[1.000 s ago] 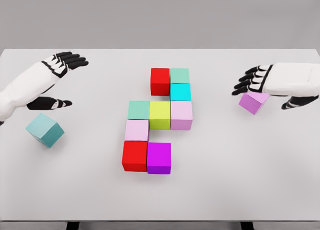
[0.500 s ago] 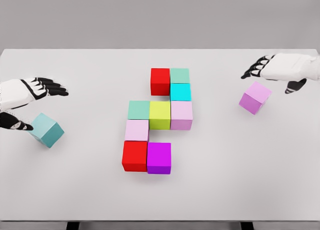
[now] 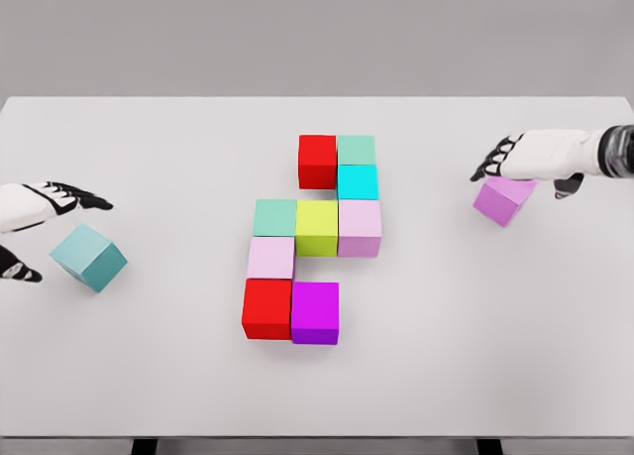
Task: Assemble the squares on the desktop into the number 2
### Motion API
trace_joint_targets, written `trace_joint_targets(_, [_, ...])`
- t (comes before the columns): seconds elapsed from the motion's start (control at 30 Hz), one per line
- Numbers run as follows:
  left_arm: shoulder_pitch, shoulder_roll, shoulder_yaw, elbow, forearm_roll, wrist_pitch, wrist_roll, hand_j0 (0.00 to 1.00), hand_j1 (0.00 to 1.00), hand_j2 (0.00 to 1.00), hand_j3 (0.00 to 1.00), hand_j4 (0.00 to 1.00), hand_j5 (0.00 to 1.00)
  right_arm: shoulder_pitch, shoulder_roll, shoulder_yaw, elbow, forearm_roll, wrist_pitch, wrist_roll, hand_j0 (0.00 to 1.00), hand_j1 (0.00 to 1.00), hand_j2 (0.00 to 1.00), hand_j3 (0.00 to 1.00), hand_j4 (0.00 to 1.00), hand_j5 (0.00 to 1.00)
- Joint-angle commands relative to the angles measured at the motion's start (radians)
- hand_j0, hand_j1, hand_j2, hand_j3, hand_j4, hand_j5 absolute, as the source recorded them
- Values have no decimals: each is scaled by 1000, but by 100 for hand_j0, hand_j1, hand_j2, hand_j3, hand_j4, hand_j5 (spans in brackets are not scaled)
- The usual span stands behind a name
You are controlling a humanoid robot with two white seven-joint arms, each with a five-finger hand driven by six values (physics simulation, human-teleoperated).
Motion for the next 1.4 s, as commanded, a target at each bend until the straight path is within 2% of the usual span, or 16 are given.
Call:
trace_joint_targets(0.0, [0, -3, -9, 0, 4, 111, 0, 100, 100, 100, 100, 100, 100, 0, 27, 6, 63, 2, 0, 0, 100, 100, 100, 100, 100, 100])
trace_joint_targets(0.2, [0, -14, -41, -5, -11, 104, 0, 100, 100, 100, 100, 100, 100, -8, 48, 20, 85, 2, 0, 0, 100, 100, 100, 100, 100, 100])
trace_joint_targets(0.47, [-14, -98, -61, -2, -137, 115, 0, 100, 100, 100, 100, 100, 100, -6, 67, 55, 108, 2, 0, 0, 98, 98, 98, 98, 98, 98])
trace_joint_targets(0.53, [-14, -109, -61, 0, -160, 115, 0, 100, 100, 100, 100, 100, 100, -8, 67, 72, 115, -4, -1, 0, 57, 57, 57, 57, 57, 57])
trace_joint_targets(0.57, [-14, -115, -61, 0, -180, 121, 0, 100, 100, 100, 100, 100, 100, -8, 67, 72, 115, -9, -1, 0, 46, 46, 46, 46, 46, 46])
trace_joint_targets(0.83, [-17, -158, -64, 0, -286, 123, 0, 100, 100, 100, 100, 100, 100, -17, 51, 51, 101, -49, -1, 0, 44, 44, 44, 44, 44, 44])
trace_joint_targets(0.9, [-18, -164, -64, 0, -289, 123, 0, 100, 100, 100, 100, 100, 100, -17, 24, 46, 54, -75, -3, 0, 46, 46, 46, 46, 46, 46])
trace_joint_targets(0.97, [-20, -164, -66, 0, -289, 123, 0, 100, 100, 100, 100, 100, 100, -15, -27, 46, -36, -121, -3, 0, 47, 47, 47, 47, 47, 47])
trace_joint_targets(1.1, [-21, -167, -67, 1, -294, 123, 0, 100, 100, 100, 100, 100, 100, -2, -108, 46, -228, -145, -4, 0, 48, 48, 48, 48, 48, 48])
trace_joint_targets(1.17, [-26, -192, -67, 3, -329, 123, 0, 100, 100, 100, 100, 100, 100, 9, -173, 46, -351, -150, -16, 0, 48, 48, 48, 48, 48, 48])
trace_joint_targets(1.2, [-32, -196, -67, 4, -333, 123, 0, 100, 100, 100, 100, 100, 100, 9, -186, 48, -379, -154, -16, 0, 48, 48, 48, 48, 48, 48])
trace_joint_targets(1.23, [-34, -202, -67, 6, -340, 123, 0, 100, 100, 100, 100, 100, 100, 15, -217, 48, -448, -156, -18, 0, 51, 51, 51, 51, 51, 51])
trace_joint_targets(1.27, [-35, -202, -67, 6, -340, 123, 0, 100, 100, 100, 100, 100, 100, 15, -228, 48, -455, -162, -41, 0, 52, 52, 52, 52, 52, 52])
trace_joint_targets(1.37, [-35, -209, -67, 7, -341, 121, 0, 100, 100, 100, 100, 100, 100, 18, -228, 64, -455, -174, -41, 0, 51, 51, 51, 51, 51, 51])
